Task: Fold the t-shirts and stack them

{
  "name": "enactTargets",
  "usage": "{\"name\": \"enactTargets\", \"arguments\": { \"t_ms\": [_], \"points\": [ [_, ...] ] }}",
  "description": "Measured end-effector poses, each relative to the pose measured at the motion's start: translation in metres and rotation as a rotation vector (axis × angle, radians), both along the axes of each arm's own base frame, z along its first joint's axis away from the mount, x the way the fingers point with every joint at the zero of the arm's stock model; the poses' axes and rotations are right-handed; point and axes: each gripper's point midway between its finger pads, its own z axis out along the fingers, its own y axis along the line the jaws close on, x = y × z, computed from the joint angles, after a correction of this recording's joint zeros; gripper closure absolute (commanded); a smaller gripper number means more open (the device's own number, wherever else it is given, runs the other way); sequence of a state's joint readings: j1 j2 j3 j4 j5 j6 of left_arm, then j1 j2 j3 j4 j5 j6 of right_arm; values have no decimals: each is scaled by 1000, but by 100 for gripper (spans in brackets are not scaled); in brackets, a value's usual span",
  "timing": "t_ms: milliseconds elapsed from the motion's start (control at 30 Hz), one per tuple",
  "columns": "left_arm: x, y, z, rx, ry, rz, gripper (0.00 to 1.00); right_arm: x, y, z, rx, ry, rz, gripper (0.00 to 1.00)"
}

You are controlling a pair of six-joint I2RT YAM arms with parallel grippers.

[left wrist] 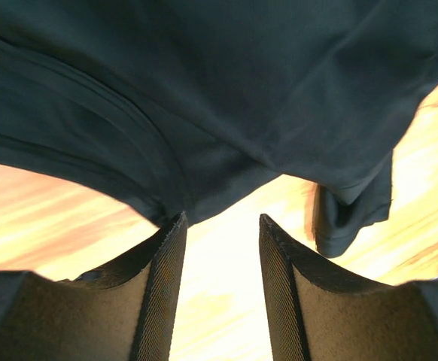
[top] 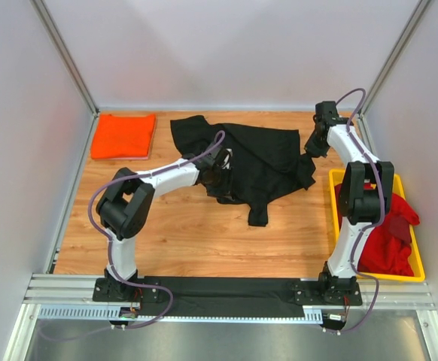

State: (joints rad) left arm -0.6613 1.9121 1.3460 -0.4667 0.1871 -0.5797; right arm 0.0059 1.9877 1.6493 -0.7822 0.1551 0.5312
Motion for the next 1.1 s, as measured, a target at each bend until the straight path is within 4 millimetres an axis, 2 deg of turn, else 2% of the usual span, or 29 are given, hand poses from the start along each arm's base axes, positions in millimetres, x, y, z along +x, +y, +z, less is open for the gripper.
{"name": "enactTargets", "arguments": {
  "t_ms": [100, 233, 367, 400, 467, 500, 533, 567, 633, 733, 867, 933, 1100],
  "points": [
    [-8, -5, -15, 24, 35, 11, 48, -6, 2, -5, 8, 17, 8, 99],
    [-6, -1, -29, 57, 61, 49, 48, -7, 3, -5, 13, 17, 13, 99],
    [2, -1, -30, 80, 61, 77, 51, -7, 3, -3, 13, 14, 15, 99],
    [2, -1, -30, 87, 63, 79, 55, -7, 3, -3, 13, 14, 15, 99],
    [3, 0, -31, 108, 64, 87, 70, -7, 3, -3, 13, 13, 15, 100],
    [4, 1, -32, 114, 65, 93, 90, -7, 3, -3, 13, 13, 15, 100],
    [4, 3, -33, 125, 62, 93, 97, -7, 3, -3, 13, 13, 15, 100],
    [4, 6, -34, 143, 61, 94, 100, -7, 3, -2, 12, 11, 15, 100],
    [4, 13, -35, 179, 63, 104, 100, -8, 2, 1, 10, 9, 14, 100],
    [4, 30, -35, 266, 50, 125, 100, -12, 0, 9, -2, 6, 8, 100],
    [0, 65, -31, 405, 27, 139, 100, -21, -6, 23, -33, 3, 1, 100],
    [1, 85, -22, 448, 14, 157, 100, -26, -8, 30, -46, 3, 1, 100],
    [16, 132, 20, 472, -48, 236, 100, -36, -12, 38, -64, 3, 2, 100]
  ]
}}
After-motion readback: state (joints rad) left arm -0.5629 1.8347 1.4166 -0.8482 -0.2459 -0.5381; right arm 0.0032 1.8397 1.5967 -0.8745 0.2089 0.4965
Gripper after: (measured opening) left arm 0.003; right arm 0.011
